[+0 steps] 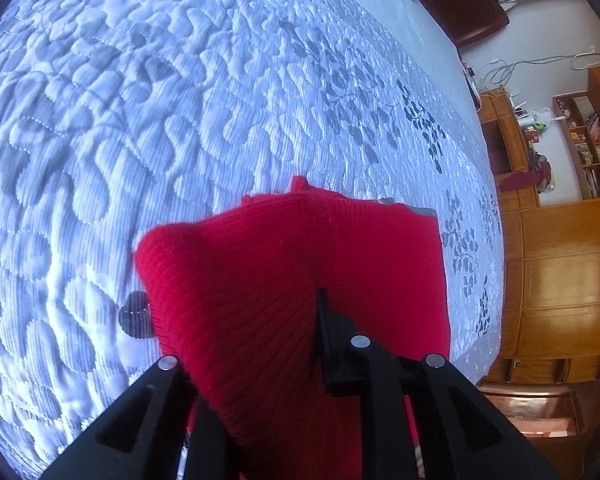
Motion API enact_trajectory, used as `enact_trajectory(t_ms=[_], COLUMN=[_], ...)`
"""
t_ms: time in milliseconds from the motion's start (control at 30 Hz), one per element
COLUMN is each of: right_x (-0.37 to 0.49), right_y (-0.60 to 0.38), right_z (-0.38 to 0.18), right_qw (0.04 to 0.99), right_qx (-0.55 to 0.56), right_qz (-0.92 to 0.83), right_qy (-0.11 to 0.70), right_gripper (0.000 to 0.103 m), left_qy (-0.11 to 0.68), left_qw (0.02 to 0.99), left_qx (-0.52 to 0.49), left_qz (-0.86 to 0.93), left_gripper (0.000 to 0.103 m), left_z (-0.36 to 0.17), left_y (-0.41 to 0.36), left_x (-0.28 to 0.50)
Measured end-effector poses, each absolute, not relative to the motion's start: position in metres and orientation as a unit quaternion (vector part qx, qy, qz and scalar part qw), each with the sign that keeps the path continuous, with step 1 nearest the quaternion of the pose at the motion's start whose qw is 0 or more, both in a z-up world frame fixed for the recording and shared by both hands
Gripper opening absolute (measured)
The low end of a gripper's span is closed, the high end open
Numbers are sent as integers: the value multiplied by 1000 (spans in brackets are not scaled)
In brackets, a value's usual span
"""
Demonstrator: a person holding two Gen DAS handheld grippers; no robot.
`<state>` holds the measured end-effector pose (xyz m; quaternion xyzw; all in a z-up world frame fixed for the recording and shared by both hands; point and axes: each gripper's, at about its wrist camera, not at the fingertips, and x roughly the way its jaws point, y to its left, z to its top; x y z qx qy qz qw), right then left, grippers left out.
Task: Fold small clothes
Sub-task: 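Lift the gripped sweater edge with the left tool and fold it over, then open the left tool and release the folded sweater onto the bed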
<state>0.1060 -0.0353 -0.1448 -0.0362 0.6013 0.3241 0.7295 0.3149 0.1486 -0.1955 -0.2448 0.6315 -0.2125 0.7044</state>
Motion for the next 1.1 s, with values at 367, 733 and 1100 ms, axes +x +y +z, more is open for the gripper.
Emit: enact_trajectory(t_ms=[367, 733, 1100], right_x=[88, 81, 83], right_y=[-32, -38, -79], right_z=[-138, -120, -119], right_qw=[712, 754, 769], right_qx=[-33, -90, -77], right_qz=[352, 287, 243], right_qy=[607, 583, 586], right_gripper=[39, 39, 39], left_qy=[609, 605, 645], left_qw=[748, 758, 734], left_qx=[-198, -164, -152], left_qz=[-172, -180, -153], left_gripper=[41, 48, 55], left_z=[-154, -127, -159], left_y=[180, 193, 159], left_x=[293, 201, 147])
